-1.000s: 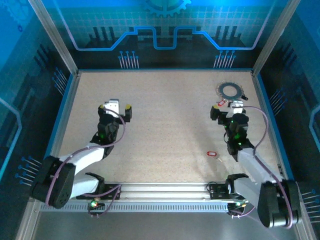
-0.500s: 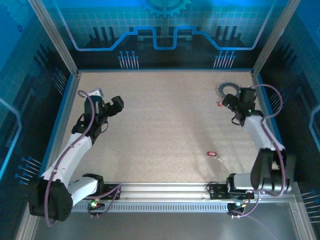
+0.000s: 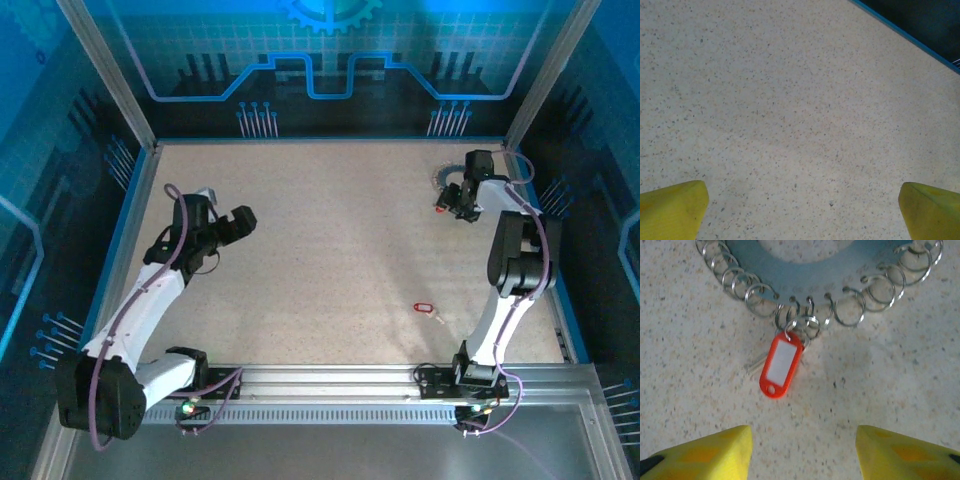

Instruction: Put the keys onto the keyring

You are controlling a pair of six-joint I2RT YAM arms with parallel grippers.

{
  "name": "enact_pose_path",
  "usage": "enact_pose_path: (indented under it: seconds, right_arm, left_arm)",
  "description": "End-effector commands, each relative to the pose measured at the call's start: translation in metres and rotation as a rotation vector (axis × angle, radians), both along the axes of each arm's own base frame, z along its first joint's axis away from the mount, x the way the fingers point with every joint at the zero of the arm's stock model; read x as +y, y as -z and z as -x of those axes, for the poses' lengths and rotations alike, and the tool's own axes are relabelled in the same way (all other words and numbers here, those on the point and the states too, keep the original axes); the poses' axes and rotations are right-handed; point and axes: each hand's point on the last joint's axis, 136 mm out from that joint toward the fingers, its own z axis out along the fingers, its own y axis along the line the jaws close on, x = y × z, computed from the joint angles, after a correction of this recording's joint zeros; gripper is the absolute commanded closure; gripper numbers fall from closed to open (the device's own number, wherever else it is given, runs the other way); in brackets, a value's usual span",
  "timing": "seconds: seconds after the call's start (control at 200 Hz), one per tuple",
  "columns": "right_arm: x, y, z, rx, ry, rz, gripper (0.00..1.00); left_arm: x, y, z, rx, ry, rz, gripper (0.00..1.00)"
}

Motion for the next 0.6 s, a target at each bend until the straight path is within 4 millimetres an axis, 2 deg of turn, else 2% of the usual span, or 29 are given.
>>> enact_pose_path:
  seconds: [0.0,0.23,0.365,0.595]
  right_arm:
    - [-0.009,0.004,-0.007,0.022,0.022,-0.023,0.43]
    - [-0.029,0.017,-0.024,0.012,0.067,-0.065,0.45]
    - [-0.037,0.024,-0.035,0.009,0.076,-0.102,0.51]
    - [-0.046,0.031,-0.05,-0.026,0.095,-0.133,0.56]
  left_arm:
    - [-0.005,0.001,0.006,0.022,0.004,0.042,0.01]
    - [-0.005,0.01,0.012,0.036,0.0,0.055,0.01]
    - [-0.007,0.016,0.01,0.03,-0.003,0.068,0.01]
    - [-0.009,0.019,0.01,0.042,0.005,0.075,0.01]
